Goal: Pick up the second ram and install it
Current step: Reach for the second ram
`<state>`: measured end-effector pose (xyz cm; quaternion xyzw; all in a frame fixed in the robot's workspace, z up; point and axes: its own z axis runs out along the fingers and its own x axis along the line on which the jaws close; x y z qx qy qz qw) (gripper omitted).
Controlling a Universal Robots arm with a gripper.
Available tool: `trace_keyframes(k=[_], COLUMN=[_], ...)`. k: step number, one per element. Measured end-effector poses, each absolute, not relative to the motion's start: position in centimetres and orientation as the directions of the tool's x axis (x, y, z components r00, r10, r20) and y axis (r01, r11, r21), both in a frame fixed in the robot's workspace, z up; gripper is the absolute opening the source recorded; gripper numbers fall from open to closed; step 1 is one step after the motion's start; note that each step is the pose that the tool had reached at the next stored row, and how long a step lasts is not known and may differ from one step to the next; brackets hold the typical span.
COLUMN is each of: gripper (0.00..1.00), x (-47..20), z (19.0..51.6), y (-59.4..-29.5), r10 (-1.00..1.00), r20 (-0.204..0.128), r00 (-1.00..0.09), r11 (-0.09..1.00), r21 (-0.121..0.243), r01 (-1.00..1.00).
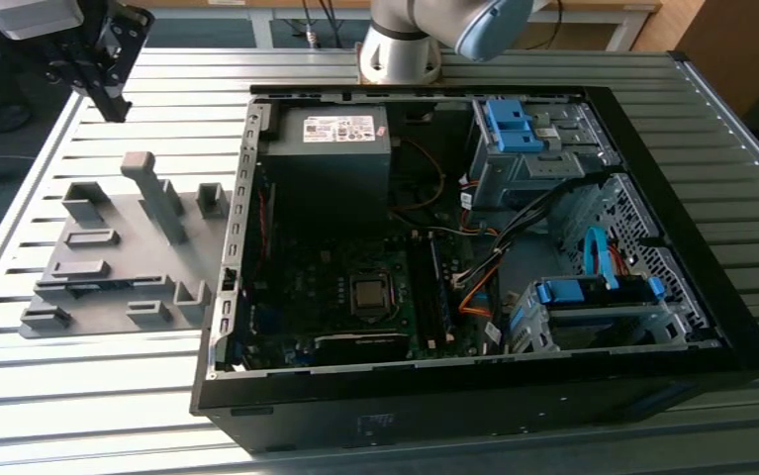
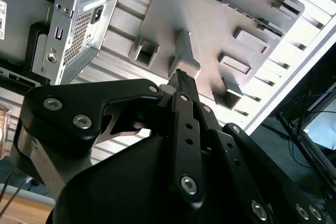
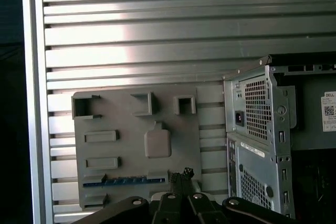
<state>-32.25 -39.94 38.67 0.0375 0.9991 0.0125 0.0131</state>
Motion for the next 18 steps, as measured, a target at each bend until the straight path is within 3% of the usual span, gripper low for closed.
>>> trace_keyframes(k=[18], gripper=[0.11], x=[-34.9], z=[38.5], y=[-41.0], r10=[0.075], r20=[-0.025], r00=[-0.997], r11=[0.997], r21=[0.026], r01=[0.075])
